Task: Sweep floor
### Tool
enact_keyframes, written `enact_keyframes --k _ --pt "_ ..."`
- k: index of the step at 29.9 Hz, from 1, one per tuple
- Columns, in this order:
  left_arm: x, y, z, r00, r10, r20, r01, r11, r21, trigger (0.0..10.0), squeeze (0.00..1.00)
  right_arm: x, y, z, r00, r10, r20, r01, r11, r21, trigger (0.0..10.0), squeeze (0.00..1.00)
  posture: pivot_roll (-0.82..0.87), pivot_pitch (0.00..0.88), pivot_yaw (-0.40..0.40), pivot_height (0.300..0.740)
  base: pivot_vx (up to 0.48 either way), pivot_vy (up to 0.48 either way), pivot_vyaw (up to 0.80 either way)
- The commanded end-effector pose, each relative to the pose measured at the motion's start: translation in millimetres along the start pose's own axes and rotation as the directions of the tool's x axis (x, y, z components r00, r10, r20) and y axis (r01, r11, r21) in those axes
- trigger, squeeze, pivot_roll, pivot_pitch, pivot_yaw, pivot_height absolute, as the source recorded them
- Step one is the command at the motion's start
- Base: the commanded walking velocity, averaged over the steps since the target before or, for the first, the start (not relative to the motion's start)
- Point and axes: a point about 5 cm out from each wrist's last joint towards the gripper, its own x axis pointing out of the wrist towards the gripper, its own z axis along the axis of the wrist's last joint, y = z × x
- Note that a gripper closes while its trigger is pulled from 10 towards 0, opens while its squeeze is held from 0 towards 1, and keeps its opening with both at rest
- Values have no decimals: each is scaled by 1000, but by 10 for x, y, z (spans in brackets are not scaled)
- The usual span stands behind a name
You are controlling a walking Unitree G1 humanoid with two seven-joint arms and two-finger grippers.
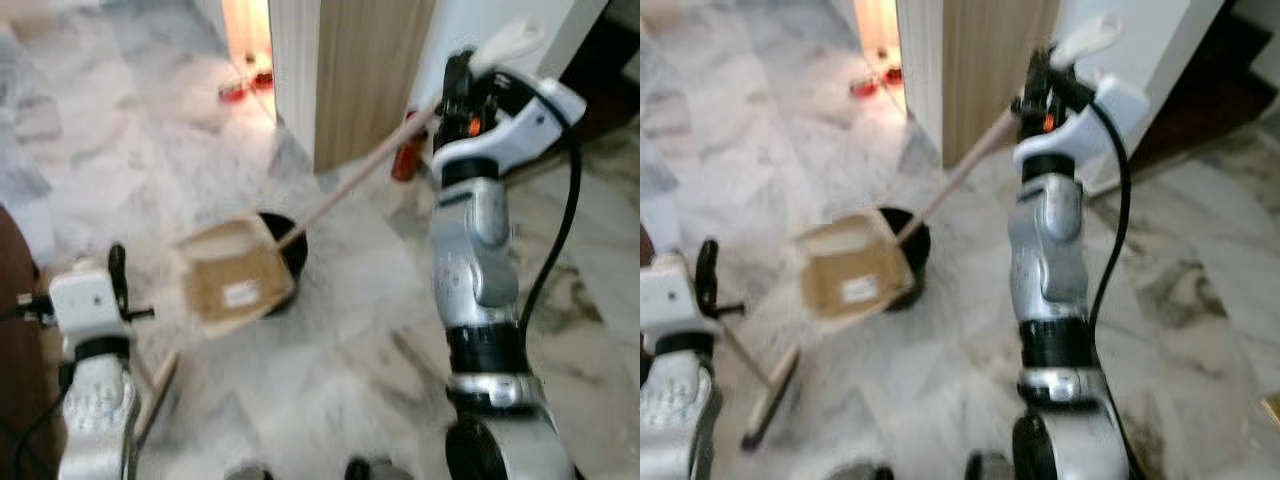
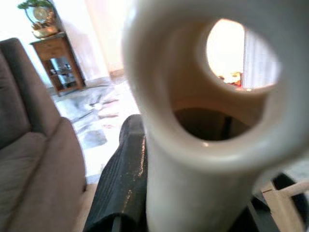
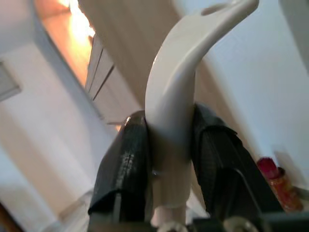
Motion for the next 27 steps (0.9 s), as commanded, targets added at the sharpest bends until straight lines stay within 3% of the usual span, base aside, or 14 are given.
enact_keyframes --k 1,20,27 --pt "8 20 104 999 6 54 -6 1000 -7 10000 0 54 147 209 994 54 96 -53 999 -6 10000 0 112 162 -32 740 315 0 0" --pt "-3 66 96 998 40 56 -41 999 16 10000 0 61 186 226 992 72 99 -74 997 14 10000 0 110 170 -38 740 316 0 0" --pt "-29 149 91 996 73 56 -76 996 41 10000 0 73 190 246 992 73 106 -75 997 19 10000 0 114 175 -44 740 316 0 0"
